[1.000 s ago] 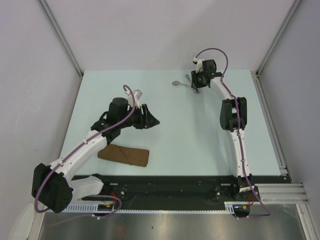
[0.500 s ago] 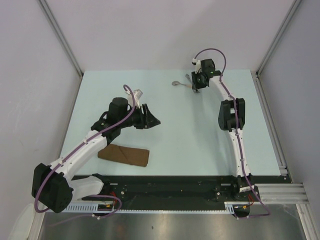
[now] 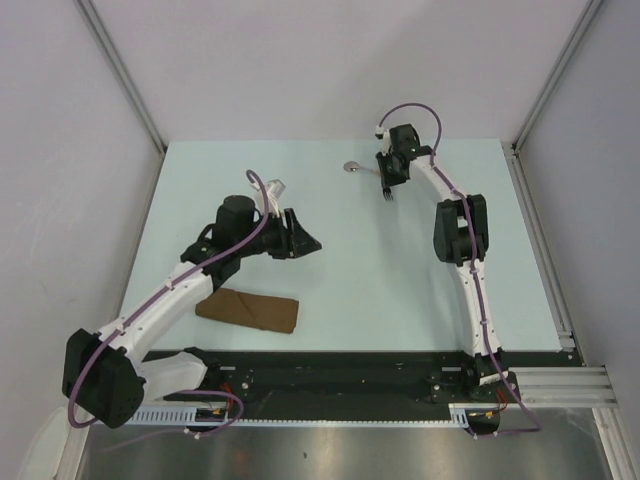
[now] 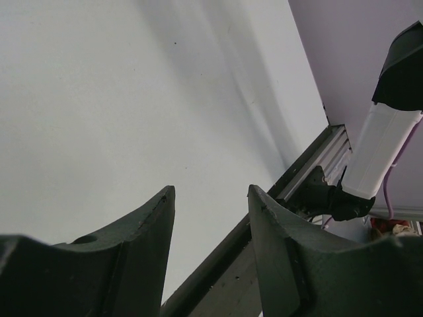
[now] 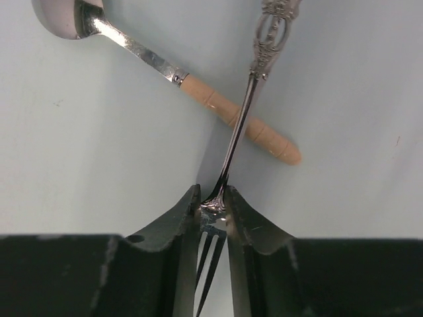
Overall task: Fold the napkin into a case and place the utensils inside
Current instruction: Pick up the fork from the corner of the board, then pass from the right arm to the left
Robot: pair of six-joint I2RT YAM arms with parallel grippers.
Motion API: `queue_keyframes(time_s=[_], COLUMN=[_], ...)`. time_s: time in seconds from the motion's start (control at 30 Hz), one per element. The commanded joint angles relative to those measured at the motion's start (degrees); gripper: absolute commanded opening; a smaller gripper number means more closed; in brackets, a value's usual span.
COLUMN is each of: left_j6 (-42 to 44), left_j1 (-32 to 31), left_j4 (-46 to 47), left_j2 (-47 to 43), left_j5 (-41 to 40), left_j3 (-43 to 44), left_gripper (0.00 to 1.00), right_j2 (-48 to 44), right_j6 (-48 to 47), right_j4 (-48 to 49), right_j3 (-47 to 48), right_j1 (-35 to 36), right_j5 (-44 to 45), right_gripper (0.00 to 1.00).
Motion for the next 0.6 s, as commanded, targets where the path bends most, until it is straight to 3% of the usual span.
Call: queue_keyframes(time_s=[0.0, 0.07, 0.1, 0.17, 0.33, 0.47, 0.57], left_j6=[-1.15, -1.68, -2.47, -4.31, -8.97, -15.19, -13.82], left_j1=[-0.38, -0.38, -0.38, -0.38, 1.28, 4.36, 4.63], left_j4=[2.52, 2.96, 3.49, 3.67, 3.75, 14.09, 14.84], left_j2=[-2.12, -2.21, -2.21, -1.86, 0.77, 7.87, 12.28], left_j5=[1.55, 2.52, 2.87, 3.13, 2.87, 12.34, 16.23], left_j3=[-0.8, -1.33, -1.59, -2.03, -1.77, -1.6, 2.61], left_gripper=[0.53, 0.53, 0.54, 0.54, 0.56, 0.6, 0.61], right_j2=[0.2, 0.11, -0.41, -4.34, -21.31, -33.09, -39.95], right_j6=[1.39, 1.56, 2.17, 2.53, 4.11, 6.92, 8.77], right_j4=[-6.48, -7.18, -7.19, -2.98, 15.36, 19.97, 20.85], right_j3=[-3.14, -2.7, -3.74, -7.42, -30.97, -42.84, -50.75], right_j1=[0.81, 0.81, 0.81, 0.99, 2.83, 4.32, 6.96], right_j5=[1.17, -1.01, -1.55, -3.13, -4.63, -6.64, -7.87], right_gripper=[0.14, 0.01, 0.0, 0.0, 0.0, 0.0, 0.0])
